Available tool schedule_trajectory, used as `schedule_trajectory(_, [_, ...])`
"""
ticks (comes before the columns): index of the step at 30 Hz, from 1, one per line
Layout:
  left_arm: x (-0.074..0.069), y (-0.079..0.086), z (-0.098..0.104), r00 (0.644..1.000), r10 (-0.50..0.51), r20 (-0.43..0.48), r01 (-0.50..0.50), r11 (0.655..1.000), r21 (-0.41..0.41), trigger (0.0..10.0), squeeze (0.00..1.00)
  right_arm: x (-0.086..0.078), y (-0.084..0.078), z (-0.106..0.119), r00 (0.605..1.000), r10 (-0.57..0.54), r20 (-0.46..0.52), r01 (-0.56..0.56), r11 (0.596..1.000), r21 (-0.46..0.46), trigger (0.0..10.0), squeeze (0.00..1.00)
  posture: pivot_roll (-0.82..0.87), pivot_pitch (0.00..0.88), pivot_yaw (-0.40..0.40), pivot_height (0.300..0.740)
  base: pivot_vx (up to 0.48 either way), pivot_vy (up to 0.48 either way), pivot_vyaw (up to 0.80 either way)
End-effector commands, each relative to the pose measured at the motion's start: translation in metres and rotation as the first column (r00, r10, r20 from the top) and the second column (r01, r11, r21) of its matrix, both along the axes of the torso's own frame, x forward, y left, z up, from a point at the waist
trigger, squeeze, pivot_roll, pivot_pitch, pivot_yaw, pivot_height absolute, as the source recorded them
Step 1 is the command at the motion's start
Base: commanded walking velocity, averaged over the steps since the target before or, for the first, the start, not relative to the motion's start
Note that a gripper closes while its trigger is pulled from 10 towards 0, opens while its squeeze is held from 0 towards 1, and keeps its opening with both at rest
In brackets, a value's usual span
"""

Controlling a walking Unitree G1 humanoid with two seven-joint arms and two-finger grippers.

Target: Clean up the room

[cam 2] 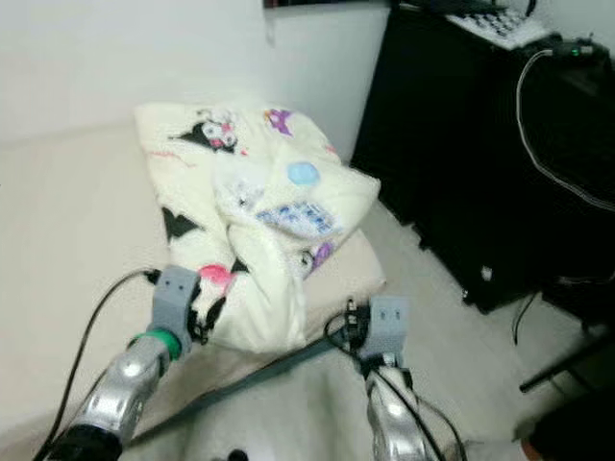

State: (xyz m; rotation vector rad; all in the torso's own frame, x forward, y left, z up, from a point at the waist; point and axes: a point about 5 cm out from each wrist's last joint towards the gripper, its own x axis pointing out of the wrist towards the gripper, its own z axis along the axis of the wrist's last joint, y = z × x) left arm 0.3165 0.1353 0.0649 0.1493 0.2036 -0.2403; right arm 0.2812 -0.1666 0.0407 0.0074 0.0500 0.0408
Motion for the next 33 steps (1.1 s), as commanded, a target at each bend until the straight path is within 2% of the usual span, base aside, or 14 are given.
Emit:
schedule_trajectory(1, [-0.0061, 0.0016, -0.0105, 0.999, 0.007, -0.044, -0.006, 1.000, 0.012, 10.0, 0.00, -0.0013, 0.0007, -0.0020, 1.000, 0.000, -0.011, 0.000, 1.000, 0.009, 10.0, 0.00, 0.02, 0.090, 0.009, 0.740, 0.000, 0.000, 0.77])
schedule_trajectory(24, [-0.0044, 0.0036, -0.0093, 0.999, 0.023, -0.040, -0.022, 0.999, 0.025, 10.0, 0.00, -0.0012, 0.0020, -0.0016, 1.000, 0.002, -0.007, -0.002, 1.000, 0.016, 10.0, 0.00, 0.02, 0.091, 0.011, 0.740, 0.000, 0.000, 0.77])
schedule_trajectory(33, [-0.0029, 0.0056, -0.0067, 0.999, 0.029, -0.020, -0.028, 0.999, 0.030, 10.0, 0.00, -0.0012, 0.0029, -0.0014, 1.000, -0.001, -0.006, 0.001, 1.000, 0.022, 10.0, 0.00, 0.02, 0.091, 0.011, 0.740, 0.000, 0.000, 0.00])
